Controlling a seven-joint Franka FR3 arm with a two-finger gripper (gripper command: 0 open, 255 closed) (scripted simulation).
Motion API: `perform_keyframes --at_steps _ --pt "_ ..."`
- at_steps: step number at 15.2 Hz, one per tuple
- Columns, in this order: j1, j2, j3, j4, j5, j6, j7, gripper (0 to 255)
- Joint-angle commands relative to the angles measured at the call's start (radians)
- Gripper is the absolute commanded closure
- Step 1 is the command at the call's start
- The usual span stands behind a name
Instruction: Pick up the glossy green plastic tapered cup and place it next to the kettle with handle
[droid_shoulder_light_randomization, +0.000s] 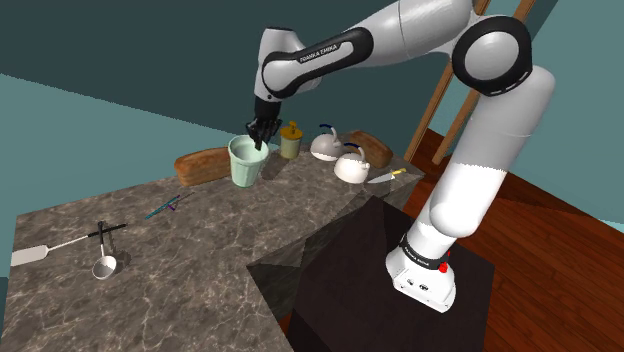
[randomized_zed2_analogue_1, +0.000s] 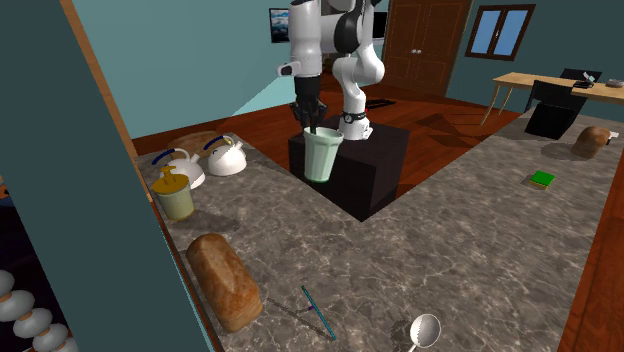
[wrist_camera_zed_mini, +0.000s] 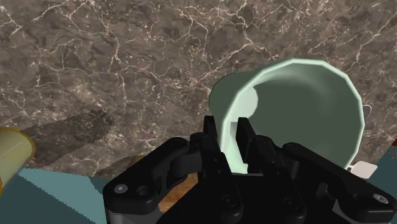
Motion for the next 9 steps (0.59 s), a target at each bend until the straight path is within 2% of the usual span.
perform_keyframes --at_steps 1,9 --pt "-0.019 -0.024 -0.014 -0.023 0.008 -0.003 -0.037 255" --pt "-0.114 -0.110 -0.106 -0.124 0.032 -0.006 -0.238 255"
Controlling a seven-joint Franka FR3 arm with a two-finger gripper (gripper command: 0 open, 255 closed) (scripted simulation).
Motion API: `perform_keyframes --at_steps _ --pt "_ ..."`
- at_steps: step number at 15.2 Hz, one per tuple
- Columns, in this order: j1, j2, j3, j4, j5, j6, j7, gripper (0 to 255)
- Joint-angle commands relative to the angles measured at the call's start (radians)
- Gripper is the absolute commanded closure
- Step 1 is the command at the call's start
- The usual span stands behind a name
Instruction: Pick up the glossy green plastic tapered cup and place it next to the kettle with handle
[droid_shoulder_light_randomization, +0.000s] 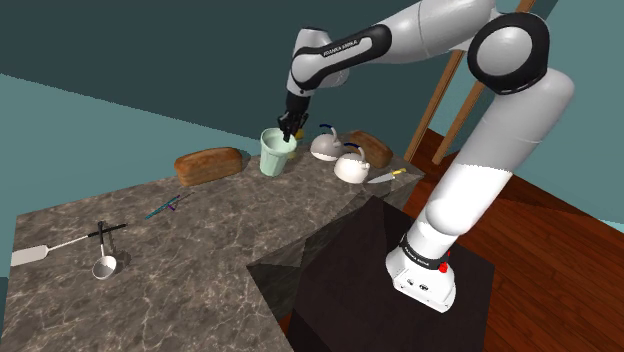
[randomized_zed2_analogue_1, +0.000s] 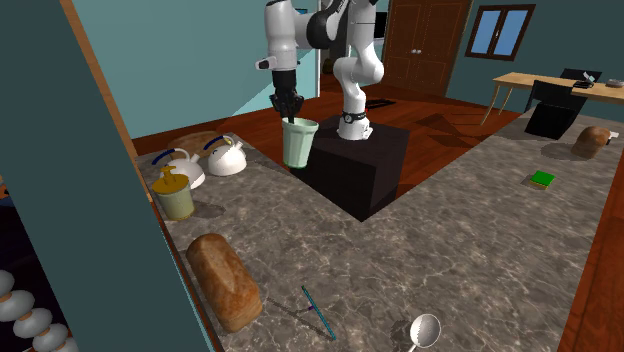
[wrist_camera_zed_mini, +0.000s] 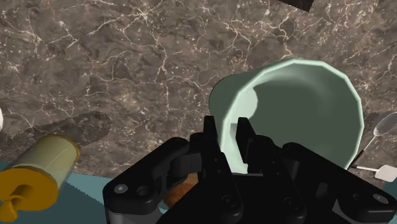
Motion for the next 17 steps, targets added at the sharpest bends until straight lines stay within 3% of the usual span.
perform_keyframes --at_steps 1,9,17 --pt "-0.024 -0.014 -0.024 -0.013 0.003 -0.005 -0.051 255" --pt "-0.119 -0.034 -0.129 -0.032 0.005 -0.027 -0.251 255" --pt "-0.215 0.007 -0.233 0.023 0.010 -0.062 -0.451 255"
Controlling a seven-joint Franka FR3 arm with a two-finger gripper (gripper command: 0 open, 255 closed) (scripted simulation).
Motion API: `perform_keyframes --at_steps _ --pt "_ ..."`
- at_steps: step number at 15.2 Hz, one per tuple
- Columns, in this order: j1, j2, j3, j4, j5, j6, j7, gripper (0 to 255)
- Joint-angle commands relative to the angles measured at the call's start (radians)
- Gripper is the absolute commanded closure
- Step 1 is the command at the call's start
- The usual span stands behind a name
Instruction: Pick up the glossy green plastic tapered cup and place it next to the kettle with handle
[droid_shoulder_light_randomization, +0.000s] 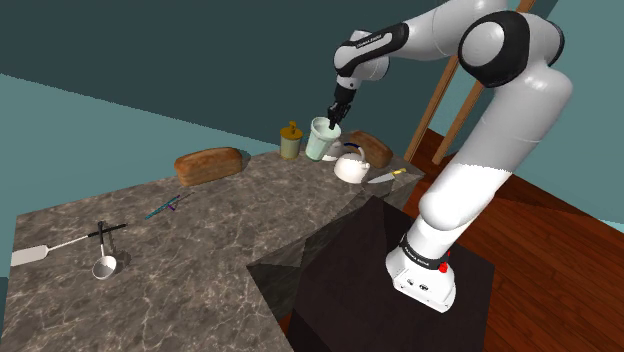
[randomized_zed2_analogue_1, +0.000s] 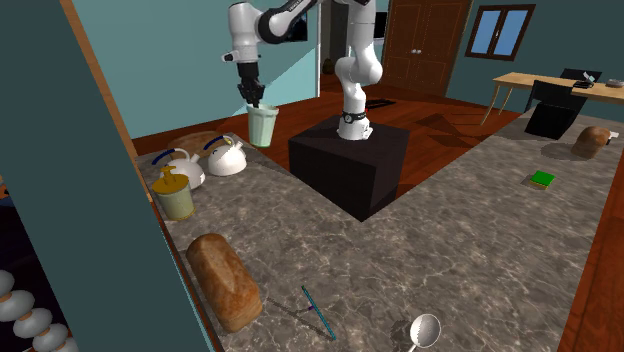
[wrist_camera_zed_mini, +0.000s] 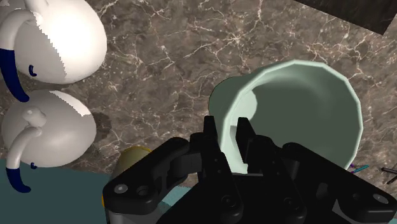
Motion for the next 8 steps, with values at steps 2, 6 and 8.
perform_keyframes --at_steps 2,6,8 --pt "-0.037 0.018 -0.037 0.028 0.004 -0.018 -0.075 255" --pt "-0.086 0.069 -0.083 0.093 0.018 -0.045 -0.175 255" --pt "-0.101 0.092 -0.095 0.108 0.026 -0.041 -0.207 255"
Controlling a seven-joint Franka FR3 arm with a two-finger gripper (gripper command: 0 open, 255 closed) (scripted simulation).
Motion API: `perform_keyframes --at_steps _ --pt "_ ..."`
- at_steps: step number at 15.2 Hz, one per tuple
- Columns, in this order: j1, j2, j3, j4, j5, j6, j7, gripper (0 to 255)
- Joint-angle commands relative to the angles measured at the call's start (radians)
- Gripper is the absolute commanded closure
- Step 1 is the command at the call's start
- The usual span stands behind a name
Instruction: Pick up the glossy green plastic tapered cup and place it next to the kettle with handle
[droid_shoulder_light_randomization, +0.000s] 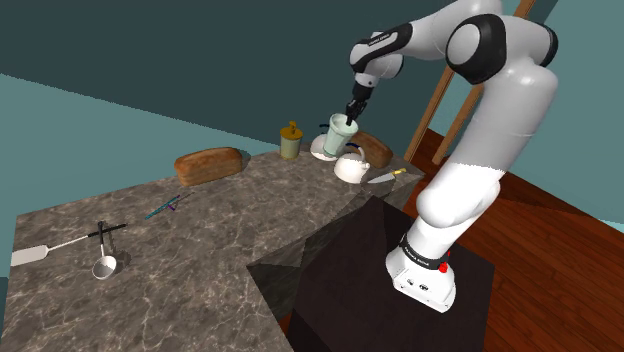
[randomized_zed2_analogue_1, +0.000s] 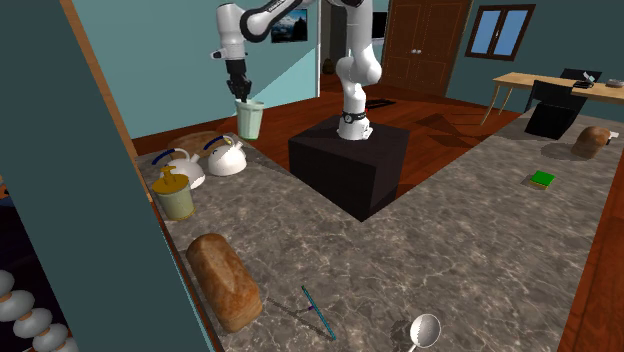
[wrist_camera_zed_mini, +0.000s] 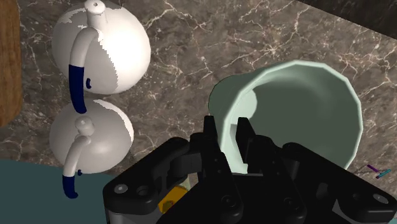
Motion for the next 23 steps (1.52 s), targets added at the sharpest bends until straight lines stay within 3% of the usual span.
perform_keyframes --at_steps 1,23 --pt "-0.008 0.015 -0.006 0.000 0.007 0.014 -0.020 255" --pt "-0.022 0.189 0.018 -0.099 0.105 0.272 -0.108 255"
